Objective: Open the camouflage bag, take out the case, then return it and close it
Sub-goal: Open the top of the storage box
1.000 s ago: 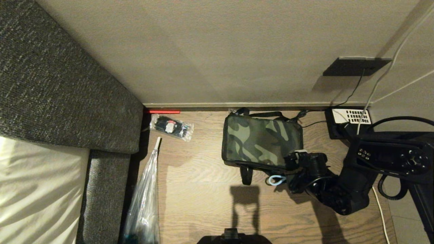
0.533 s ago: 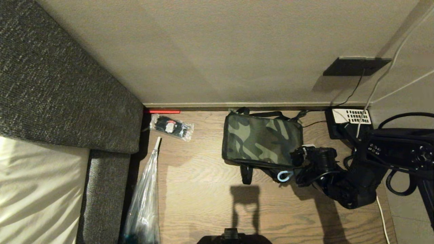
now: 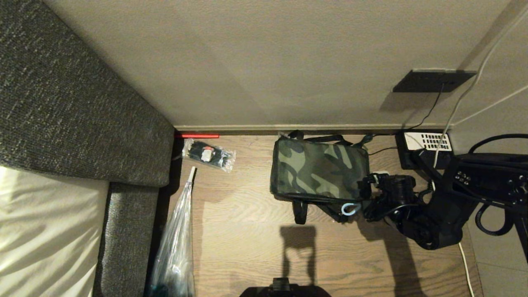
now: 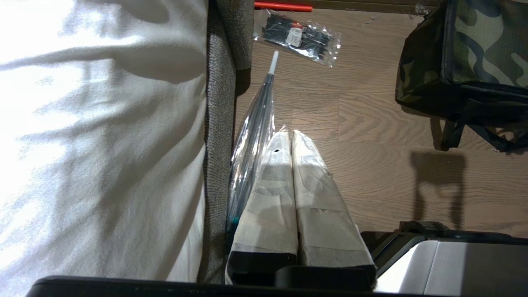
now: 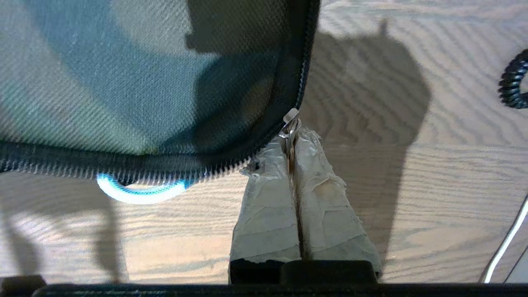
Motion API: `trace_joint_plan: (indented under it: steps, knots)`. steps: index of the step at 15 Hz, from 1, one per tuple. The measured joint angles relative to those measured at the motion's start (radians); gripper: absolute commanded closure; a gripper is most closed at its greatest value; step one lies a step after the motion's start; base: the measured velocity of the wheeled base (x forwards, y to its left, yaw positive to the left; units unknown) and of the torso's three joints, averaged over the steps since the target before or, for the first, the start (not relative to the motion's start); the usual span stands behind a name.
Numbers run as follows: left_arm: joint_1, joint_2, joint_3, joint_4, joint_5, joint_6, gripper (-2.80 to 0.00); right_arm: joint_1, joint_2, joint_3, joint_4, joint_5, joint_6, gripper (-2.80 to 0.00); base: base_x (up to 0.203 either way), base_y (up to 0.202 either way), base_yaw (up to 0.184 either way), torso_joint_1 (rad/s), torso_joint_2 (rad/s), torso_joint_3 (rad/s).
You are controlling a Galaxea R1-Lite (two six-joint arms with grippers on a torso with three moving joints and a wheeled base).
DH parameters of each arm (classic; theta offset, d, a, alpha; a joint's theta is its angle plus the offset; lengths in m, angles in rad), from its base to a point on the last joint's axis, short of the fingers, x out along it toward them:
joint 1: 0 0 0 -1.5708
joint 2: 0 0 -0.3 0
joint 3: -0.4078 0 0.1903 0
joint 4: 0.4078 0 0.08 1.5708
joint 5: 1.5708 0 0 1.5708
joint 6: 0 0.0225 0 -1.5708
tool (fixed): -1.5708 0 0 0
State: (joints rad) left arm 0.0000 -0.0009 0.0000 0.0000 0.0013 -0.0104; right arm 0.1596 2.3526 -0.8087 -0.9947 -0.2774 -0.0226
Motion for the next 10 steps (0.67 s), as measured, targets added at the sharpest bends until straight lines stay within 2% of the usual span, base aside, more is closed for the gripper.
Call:
trace_joint_plan:
  steps: [10]
  knots:
    - [0.000, 0.000, 0.000, 0.000, 0.000, 0.000, 0.00, -0.033, -0.032, -0.006, 0.017, 0.003, -0.036, 0.00, 0.000, 0.000, 0.000, 0.000, 0.00, 0.000]
